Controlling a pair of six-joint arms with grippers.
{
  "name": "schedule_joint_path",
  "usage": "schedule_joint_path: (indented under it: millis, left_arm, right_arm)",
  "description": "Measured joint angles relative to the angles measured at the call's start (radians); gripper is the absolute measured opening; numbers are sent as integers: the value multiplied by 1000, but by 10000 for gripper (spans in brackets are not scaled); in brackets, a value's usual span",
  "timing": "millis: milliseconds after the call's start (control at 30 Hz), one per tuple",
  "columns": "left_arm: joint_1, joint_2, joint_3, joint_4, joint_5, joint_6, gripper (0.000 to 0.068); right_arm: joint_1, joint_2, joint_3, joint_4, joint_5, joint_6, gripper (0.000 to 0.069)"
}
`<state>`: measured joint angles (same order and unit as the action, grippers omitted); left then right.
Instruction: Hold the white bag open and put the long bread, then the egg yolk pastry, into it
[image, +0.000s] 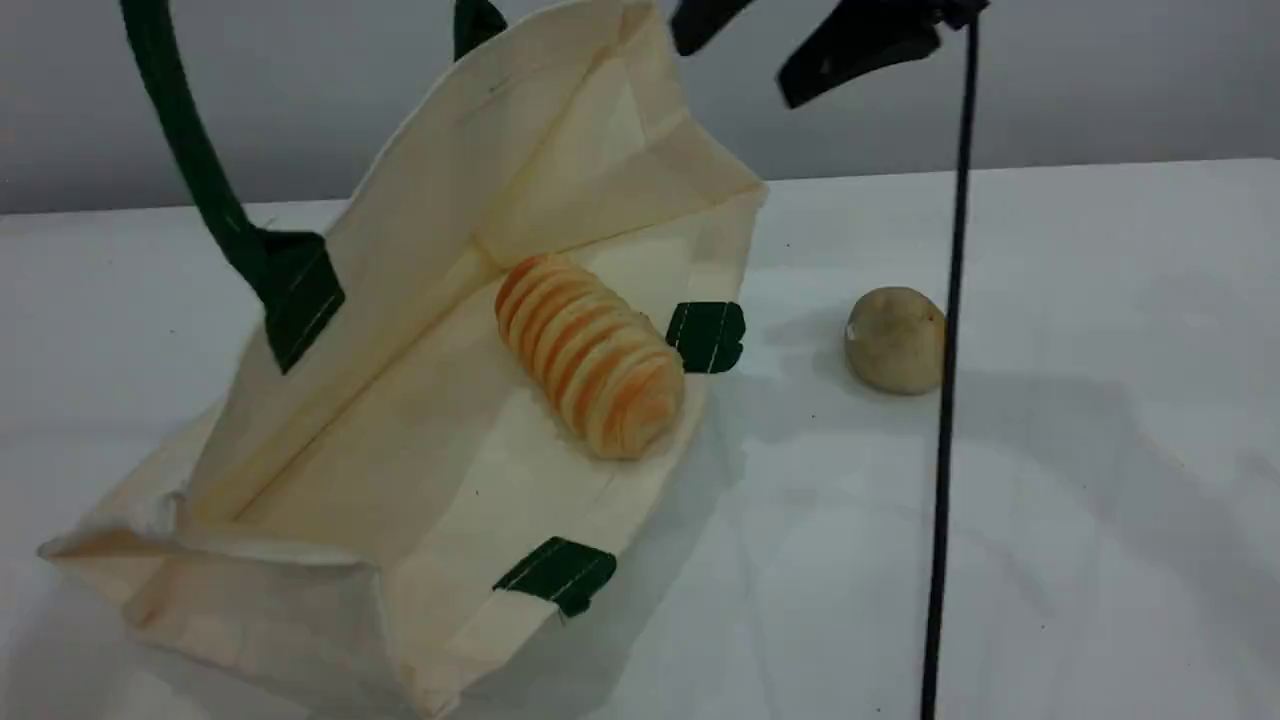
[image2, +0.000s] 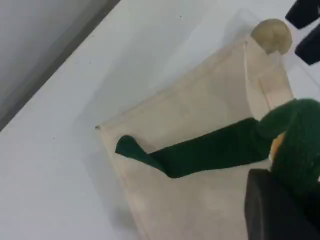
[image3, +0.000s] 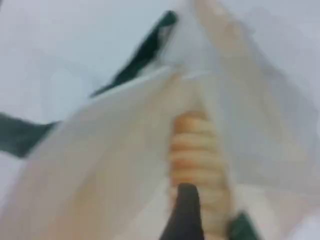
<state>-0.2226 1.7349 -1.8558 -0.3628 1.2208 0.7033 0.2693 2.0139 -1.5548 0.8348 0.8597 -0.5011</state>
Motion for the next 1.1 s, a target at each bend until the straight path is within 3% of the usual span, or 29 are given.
schedule_joint_path:
  millis: [500,1100]
  left_arm:
    - [0,-1,0,-11,0,-11,80]
    - [0,-1,0,-6,0,-6,80]
  right_arm:
    - [-14,44,1,-545,-96,199,580]
    - [-11,225,1,-546,-192,213,580]
